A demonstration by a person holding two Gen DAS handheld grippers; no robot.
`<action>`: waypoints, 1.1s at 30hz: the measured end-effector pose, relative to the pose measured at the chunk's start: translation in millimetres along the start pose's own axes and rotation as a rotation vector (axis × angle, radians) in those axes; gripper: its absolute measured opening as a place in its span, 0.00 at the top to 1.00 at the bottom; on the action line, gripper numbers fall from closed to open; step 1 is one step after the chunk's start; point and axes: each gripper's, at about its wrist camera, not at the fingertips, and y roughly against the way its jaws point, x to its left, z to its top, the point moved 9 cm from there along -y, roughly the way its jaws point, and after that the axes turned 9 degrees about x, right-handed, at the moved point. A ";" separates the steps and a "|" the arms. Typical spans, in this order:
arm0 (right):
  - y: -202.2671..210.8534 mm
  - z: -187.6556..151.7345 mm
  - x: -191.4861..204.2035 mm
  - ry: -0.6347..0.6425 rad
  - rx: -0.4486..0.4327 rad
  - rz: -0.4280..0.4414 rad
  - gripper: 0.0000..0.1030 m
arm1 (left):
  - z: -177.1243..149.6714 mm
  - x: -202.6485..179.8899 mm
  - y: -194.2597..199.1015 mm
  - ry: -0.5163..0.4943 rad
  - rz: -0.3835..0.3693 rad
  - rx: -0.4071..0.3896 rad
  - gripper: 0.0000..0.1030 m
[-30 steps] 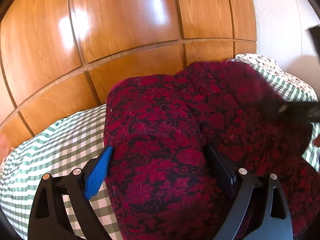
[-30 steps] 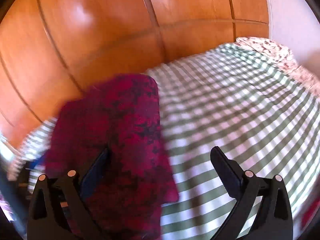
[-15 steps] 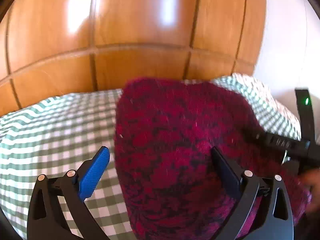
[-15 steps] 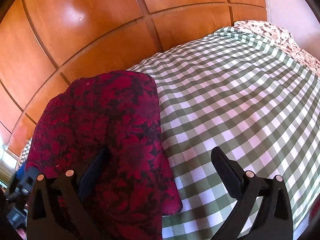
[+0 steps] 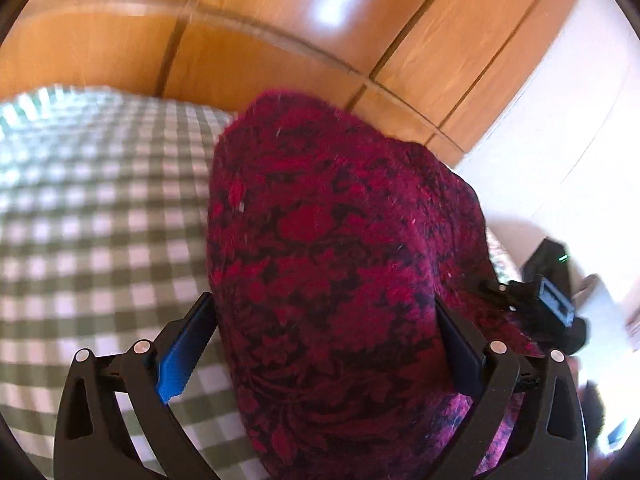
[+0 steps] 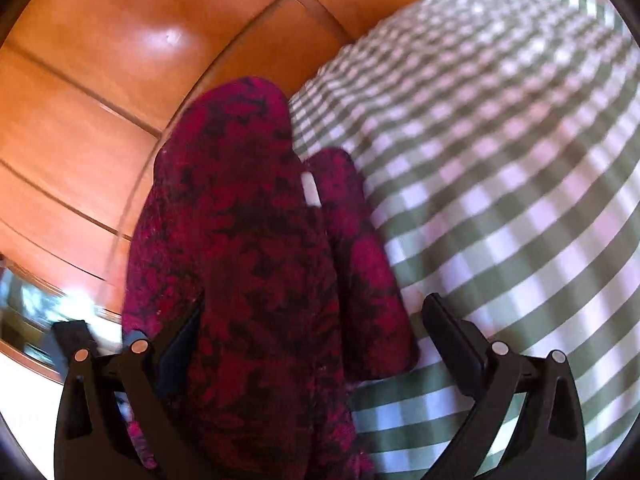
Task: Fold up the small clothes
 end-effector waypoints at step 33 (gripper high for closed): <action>-30.9 21.2 26.9 0.112 0.042 0.168 0.16 | 12.1 -22.4 -56.4 -0.006 -0.128 0.208 0.03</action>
